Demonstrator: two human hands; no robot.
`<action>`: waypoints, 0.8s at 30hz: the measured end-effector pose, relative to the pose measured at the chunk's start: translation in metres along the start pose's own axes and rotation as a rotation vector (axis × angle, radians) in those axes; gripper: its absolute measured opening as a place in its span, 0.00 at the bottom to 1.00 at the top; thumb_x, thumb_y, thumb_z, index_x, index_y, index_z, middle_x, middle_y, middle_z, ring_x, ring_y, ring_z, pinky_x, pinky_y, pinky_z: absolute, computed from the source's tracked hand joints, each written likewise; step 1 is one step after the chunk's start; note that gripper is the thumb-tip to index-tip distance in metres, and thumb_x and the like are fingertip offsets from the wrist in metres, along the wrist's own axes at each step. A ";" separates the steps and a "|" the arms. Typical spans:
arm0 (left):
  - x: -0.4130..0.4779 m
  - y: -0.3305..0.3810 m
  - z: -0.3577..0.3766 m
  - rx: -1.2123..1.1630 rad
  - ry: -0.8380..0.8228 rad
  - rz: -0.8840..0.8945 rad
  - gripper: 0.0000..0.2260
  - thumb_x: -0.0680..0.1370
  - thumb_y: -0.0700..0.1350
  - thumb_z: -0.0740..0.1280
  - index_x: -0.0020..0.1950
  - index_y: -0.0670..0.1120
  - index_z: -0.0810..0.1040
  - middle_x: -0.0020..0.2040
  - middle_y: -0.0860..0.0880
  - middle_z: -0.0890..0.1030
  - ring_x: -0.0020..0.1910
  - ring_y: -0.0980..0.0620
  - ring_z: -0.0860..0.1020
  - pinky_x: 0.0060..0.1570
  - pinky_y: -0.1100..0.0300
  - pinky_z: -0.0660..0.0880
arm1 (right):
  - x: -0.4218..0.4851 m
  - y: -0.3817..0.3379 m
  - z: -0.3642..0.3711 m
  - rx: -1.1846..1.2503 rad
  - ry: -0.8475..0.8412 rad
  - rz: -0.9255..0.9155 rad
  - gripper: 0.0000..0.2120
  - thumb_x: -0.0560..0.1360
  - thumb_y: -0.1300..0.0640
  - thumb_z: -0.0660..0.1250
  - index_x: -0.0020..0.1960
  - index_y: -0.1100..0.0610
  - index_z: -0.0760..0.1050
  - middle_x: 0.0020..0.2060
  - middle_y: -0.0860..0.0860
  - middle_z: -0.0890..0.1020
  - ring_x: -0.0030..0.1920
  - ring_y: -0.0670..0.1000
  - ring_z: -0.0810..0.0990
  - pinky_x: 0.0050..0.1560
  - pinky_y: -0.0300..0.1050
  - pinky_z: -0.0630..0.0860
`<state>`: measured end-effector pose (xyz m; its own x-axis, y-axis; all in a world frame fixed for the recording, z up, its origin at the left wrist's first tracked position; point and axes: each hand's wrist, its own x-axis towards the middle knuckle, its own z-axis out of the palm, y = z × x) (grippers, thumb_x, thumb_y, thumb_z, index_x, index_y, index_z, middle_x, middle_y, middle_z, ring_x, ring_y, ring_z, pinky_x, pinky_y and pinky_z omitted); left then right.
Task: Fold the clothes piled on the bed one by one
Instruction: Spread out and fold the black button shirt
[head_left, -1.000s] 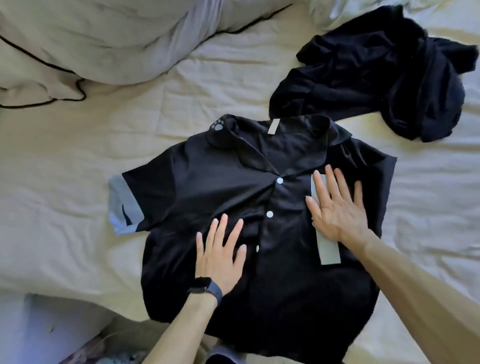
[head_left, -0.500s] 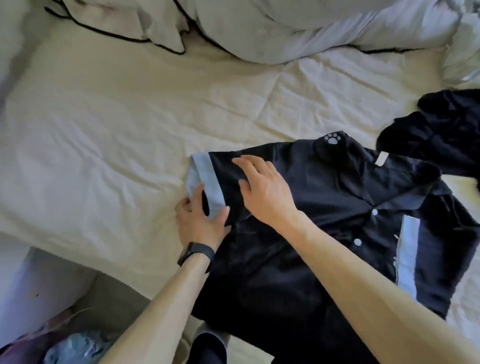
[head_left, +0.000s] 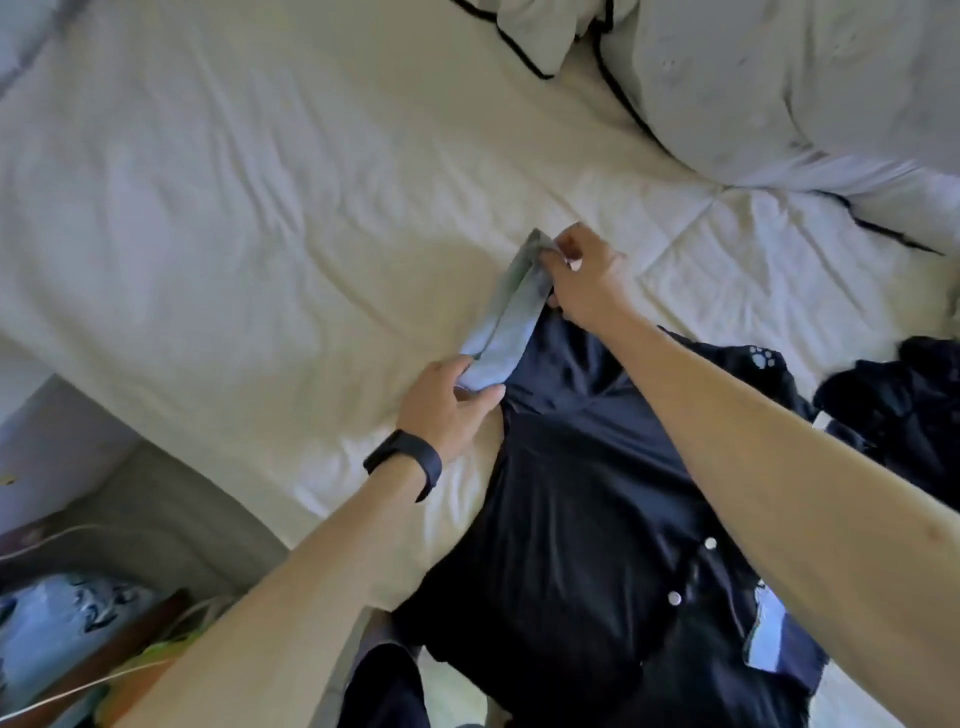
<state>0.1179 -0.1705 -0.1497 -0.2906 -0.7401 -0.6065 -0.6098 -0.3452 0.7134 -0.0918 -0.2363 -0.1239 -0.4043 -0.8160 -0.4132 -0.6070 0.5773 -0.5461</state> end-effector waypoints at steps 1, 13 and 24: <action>0.007 0.001 -0.007 -0.039 0.008 -0.040 0.05 0.77 0.54 0.69 0.49 0.56 0.77 0.46 0.54 0.82 0.44 0.54 0.81 0.40 0.63 0.74 | 0.003 -0.001 -0.001 0.002 -0.017 0.014 0.08 0.82 0.50 0.64 0.53 0.55 0.75 0.49 0.54 0.82 0.45 0.60 0.84 0.47 0.60 0.81; -0.007 0.016 0.008 -0.090 0.221 -0.007 0.18 0.73 0.44 0.71 0.59 0.58 0.70 0.41 0.58 0.78 0.39 0.57 0.79 0.31 0.65 0.72 | -0.020 0.016 -0.026 0.291 -0.031 0.220 0.15 0.72 0.66 0.65 0.43 0.45 0.80 0.42 0.49 0.82 0.42 0.52 0.83 0.49 0.59 0.83; -0.122 0.020 0.117 0.979 -0.596 0.963 0.36 0.69 0.37 0.69 0.75 0.55 0.65 0.69 0.47 0.71 0.71 0.45 0.67 0.69 0.47 0.66 | -0.233 0.210 -0.085 0.027 -0.009 0.421 0.26 0.73 0.73 0.63 0.62 0.50 0.81 0.69 0.52 0.74 0.67 0.56 0.74 0.63 0.39 0.68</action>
<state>0.0546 -0.0196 -0.1024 -0.9608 -0.0315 -0.2755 -0.1836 0.8167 0.5471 -0.1835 0.0725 -0.0800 -0.6073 -0.5081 -0.6108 -0.3714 0.8611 -0.3471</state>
